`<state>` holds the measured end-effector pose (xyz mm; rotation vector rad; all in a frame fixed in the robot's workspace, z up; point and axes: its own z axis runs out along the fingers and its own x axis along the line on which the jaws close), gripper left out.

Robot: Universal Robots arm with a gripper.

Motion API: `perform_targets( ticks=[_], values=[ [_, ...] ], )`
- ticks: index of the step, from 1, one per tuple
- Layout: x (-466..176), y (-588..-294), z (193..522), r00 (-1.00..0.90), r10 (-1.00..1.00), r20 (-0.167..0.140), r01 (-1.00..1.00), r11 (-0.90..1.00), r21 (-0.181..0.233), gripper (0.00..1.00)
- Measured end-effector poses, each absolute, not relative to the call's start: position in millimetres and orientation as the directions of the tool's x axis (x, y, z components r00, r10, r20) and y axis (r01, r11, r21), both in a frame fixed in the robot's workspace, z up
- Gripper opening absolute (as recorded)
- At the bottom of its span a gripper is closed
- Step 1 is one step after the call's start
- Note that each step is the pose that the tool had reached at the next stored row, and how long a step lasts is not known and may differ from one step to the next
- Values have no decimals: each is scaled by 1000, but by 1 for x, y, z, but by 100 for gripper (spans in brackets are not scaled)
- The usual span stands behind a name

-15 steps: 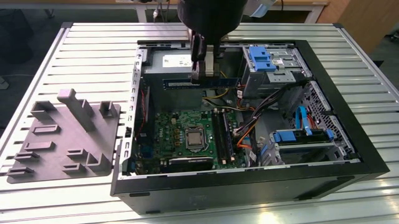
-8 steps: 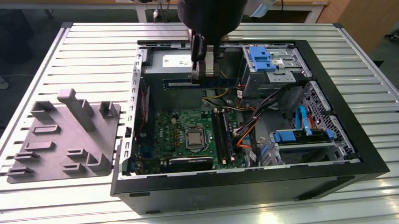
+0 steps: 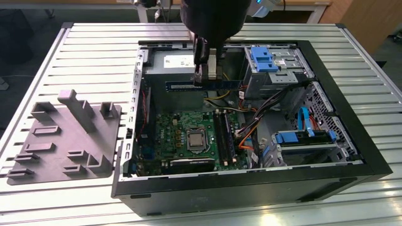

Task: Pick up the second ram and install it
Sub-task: 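Pick up the second ram and move it above second insertion slot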

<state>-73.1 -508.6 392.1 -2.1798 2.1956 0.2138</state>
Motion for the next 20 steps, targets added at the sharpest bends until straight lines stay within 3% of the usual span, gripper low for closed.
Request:
perform_targets(
  ticks=[20],
  values=[
    [-51,-508,374,-12,-992,-125,-998,3,69,12]
  ],
)
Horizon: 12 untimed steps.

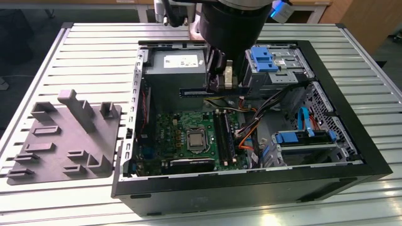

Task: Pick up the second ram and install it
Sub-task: 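Pick up the second ram and move it above second insertion slot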

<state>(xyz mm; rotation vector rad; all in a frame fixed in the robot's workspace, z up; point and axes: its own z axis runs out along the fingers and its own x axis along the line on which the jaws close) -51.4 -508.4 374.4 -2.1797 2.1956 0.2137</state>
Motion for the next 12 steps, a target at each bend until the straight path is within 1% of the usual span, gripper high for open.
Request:
perform_targets(
  ticks=[12],
  values=[
    [-51,-508,356,3,-992,-126,-998,-12,69,12]
  ],
)
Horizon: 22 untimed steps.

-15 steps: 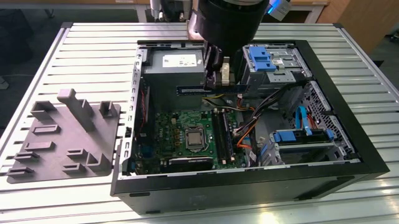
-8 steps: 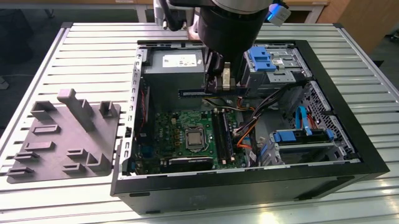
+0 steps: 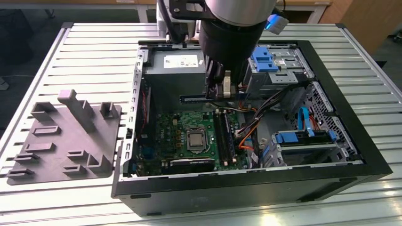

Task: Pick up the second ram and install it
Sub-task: 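Pick up the second ram and move it above second insertion slot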

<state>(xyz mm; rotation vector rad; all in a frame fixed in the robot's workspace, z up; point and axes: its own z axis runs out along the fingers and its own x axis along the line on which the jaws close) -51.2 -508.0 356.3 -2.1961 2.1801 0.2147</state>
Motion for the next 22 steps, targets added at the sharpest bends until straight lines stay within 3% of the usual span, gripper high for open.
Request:
perform_targets(
  ticks=[22],
  values=[
    [-51,-508,328,31,-992,-126,-997,-40,69,12]
  ],
)
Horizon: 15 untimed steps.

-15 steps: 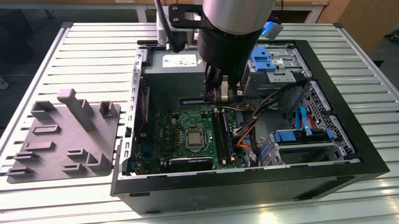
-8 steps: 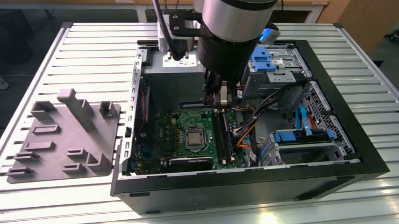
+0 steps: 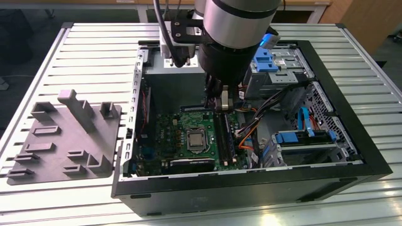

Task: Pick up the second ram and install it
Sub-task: 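Pick up the second ram and move it above second insertion slot, then insert the second ram into the second slot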

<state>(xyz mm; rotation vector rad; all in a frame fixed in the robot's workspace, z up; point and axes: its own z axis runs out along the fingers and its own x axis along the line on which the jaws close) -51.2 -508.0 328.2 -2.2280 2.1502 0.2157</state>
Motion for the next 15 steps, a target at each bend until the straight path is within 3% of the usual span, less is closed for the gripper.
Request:
perform_targets(
  ticks=[15],
  values=[
    [-51,-508,326,32,-992,-126,-997,-41,69,12]
  ],
)
